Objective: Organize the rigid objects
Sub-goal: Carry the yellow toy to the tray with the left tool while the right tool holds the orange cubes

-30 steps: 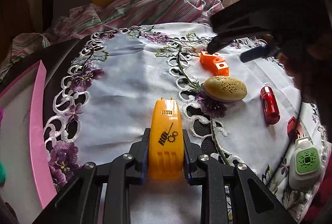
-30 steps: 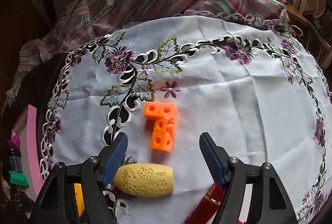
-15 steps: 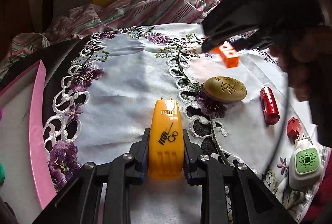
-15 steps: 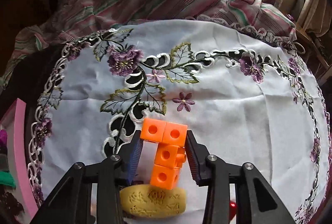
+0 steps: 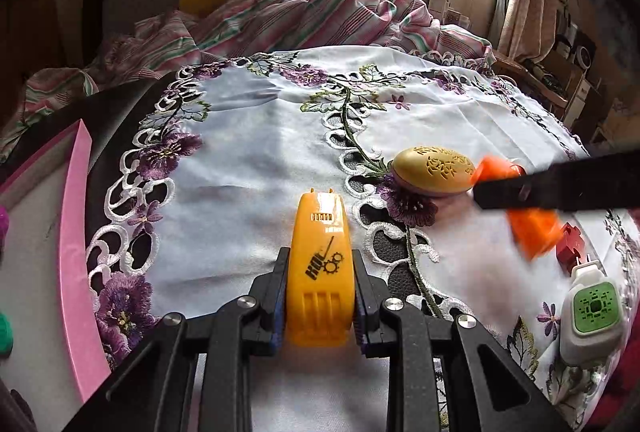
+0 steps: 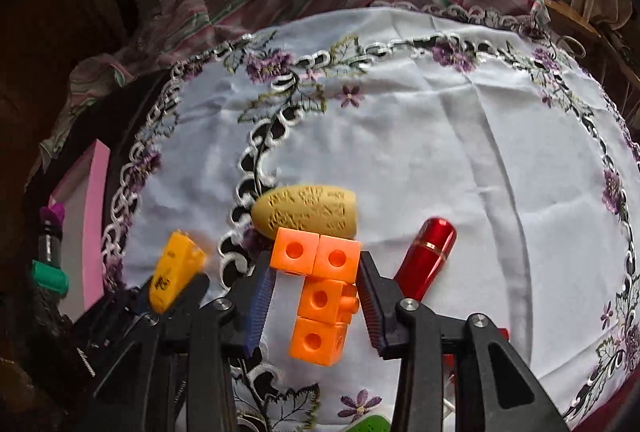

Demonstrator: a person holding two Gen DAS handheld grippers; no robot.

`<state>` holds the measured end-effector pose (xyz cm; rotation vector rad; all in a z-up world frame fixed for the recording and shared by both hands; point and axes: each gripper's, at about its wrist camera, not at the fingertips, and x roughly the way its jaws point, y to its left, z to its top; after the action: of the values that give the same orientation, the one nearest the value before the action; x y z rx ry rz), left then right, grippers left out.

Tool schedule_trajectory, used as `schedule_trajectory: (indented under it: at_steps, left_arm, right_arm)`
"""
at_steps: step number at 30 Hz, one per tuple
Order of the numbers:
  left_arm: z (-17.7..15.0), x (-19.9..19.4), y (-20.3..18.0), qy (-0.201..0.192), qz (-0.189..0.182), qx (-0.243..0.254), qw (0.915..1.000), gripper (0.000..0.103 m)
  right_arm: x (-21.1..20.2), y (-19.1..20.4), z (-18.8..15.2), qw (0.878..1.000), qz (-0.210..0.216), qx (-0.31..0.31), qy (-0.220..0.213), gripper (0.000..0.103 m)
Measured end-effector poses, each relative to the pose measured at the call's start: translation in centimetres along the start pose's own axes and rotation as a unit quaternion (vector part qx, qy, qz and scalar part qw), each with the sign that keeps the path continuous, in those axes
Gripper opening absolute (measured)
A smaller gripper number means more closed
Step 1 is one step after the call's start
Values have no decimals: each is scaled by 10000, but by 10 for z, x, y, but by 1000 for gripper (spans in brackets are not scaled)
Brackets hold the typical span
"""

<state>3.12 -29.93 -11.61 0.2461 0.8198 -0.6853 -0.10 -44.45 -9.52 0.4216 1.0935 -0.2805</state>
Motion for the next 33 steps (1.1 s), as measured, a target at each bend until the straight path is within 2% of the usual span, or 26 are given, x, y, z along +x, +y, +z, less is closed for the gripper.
schedule_trajectory:
  at_steps: [2, 7, 14, 24, 27, 33]
  left_arm:
    - [0, 0, 0, 0, 21, 17, 10000, 27]
    - [0, 0, -2, 11, 57, 42, 10000, 27]
    - [2, -9, -3, 189, 33, 0, 9998, 26]
    - [10, -69, 6, -131, -121, -124, 9998, 26]
    - [11, -88, 22, -219, -10, -232, 9995, 26]
    - [10, -124, 81, -350, 648, -673, 9950, 26]
  right_arm:
    - [13, 3, -4, 9996, -163, -115, 212, 41]
    - [24, 11, -6, 9977, -389, -483, 277, 41]
    - [26, 5, -3, 9987, -215, -376, 257, 42]
    - [26, 9, -4, 9972, -316, -633, 223, 42]
    - [26, 11, -4, 9966, -365, -707, 202, 42]
    - [26, 15, -3, 9945, -478, -924, 149, 41]
